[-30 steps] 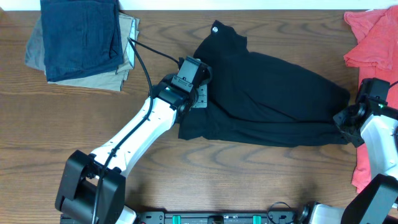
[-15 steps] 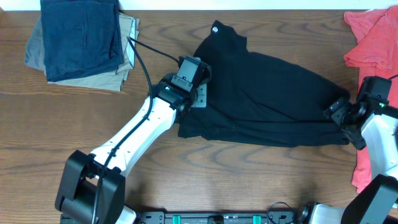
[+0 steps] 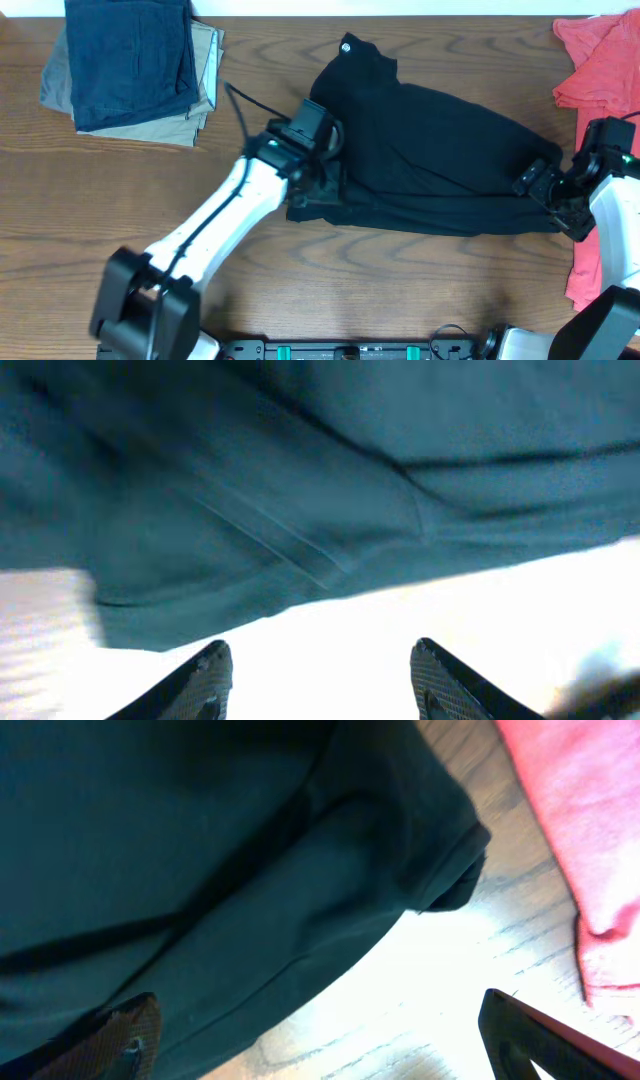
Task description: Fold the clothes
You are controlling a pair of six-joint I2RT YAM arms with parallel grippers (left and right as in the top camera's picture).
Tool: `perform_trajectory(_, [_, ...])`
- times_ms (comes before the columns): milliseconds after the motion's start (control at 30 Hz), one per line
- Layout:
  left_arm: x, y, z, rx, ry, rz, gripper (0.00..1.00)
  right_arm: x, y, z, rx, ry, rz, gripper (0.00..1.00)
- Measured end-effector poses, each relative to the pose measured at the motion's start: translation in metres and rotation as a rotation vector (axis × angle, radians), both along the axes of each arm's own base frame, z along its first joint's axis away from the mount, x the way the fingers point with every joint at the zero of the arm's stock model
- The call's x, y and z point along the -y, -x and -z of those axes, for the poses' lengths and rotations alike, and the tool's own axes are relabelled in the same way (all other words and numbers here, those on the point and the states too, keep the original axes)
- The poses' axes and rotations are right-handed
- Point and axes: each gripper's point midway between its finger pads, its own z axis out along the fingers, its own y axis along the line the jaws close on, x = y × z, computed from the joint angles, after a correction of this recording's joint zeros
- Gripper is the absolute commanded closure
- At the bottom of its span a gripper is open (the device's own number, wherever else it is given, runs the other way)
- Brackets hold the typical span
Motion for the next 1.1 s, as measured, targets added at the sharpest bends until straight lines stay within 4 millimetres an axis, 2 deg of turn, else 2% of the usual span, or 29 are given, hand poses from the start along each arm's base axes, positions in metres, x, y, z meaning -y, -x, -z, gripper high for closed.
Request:
perform_trajectory(167, [0.022,0.013,0.037,-0.123,-0.008,-0.032,0.42,-0.003,0.004,0.003,-0.016,-0.014,-0.013,0.01])
perform_trajectory(333, [0.026,0.011,0.061,-0.178,-0.023,-0.090,0.48,-0.005,0.006,0.004,-0.023,-0.017,-0.036,0.01])
perform_trajectory(467, [0.029,0.006,0.062,-0.173,-0.009,-0.119,0.51,-0.005,0.006,0.004,-0.023,-0.016,-0.044,0.01])
perform_trajectory(1100, [0.028,0.002,0.062,-0.173,-0.014,-0.182,0.53,-0.007,0.006,0.004,-0.021,-0.026,-0.054,0.01])
